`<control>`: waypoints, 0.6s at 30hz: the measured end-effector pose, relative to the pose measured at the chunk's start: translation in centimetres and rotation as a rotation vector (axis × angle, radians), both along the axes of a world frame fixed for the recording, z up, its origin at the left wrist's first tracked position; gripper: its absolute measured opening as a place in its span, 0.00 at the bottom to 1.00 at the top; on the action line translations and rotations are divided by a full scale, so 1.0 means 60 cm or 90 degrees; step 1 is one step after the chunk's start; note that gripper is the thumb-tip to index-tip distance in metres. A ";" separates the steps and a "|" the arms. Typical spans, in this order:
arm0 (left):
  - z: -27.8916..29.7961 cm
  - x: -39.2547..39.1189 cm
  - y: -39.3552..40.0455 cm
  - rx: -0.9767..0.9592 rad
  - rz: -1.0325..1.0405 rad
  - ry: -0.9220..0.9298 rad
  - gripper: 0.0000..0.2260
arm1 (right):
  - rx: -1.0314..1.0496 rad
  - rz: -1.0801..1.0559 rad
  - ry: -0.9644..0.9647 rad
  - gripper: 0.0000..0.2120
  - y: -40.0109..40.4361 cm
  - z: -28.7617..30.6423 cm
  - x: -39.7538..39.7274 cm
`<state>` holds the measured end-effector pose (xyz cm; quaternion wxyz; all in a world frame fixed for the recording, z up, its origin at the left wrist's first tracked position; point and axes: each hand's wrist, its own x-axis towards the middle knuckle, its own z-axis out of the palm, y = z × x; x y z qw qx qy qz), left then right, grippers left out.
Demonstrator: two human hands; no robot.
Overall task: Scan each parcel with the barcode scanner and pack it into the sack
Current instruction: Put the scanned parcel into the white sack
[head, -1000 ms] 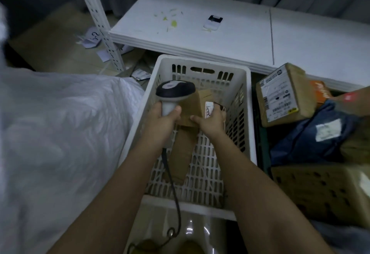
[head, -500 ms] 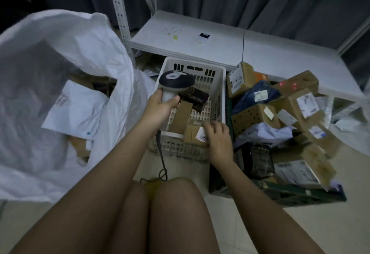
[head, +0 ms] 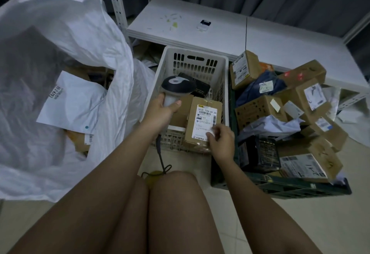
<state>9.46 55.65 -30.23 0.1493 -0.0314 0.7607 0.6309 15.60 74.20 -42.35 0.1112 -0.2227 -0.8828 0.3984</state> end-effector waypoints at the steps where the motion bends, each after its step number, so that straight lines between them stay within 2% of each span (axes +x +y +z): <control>1: -0.003 -0.001 0.001 -0.008 -0.001 0.003 0.14 | -0.032 -0.041 -0.018 0.13 -0.001 -0.002 -0.002; 4: -0.009 -0.006 -0.001 -0.015 -0.008 0.005 0.14 | -0.207 -0.134 -0.094 0.32 -0.005 -0.006 -0.004; 6: -0.010 -0.007 -0.003 -0.010 -0.017 0.003 0.14 | -0.269 -0.148 -0.154 0.38 -0.001 -0.015 -0.004; 9: -0.012 -0.004 -0.004 -0.009 -0.022 0.002 0.15 | -0.413 -0.134 -0.200 0.34 -0.002 -0.021 0.002; 12: -0.012 0.002 -0.005 -0.004 -0.020 0.001 0.15 | -0.525 -0.128 -0.164 0.31 -0.007 -0.028 0.006; 16: -0.009 0.009 -0.009 0.004 -0.016 -0.007 0.15 | -0.628 -0.119 -0.141 0.37 -0.005 -0.018 0.010; 18: -0.009 0.011 -0.010 0.005 -0.017 -0.009 0.15 | -0.647 -0.084 -0.141 0.36 -0.005 -0.005 0.014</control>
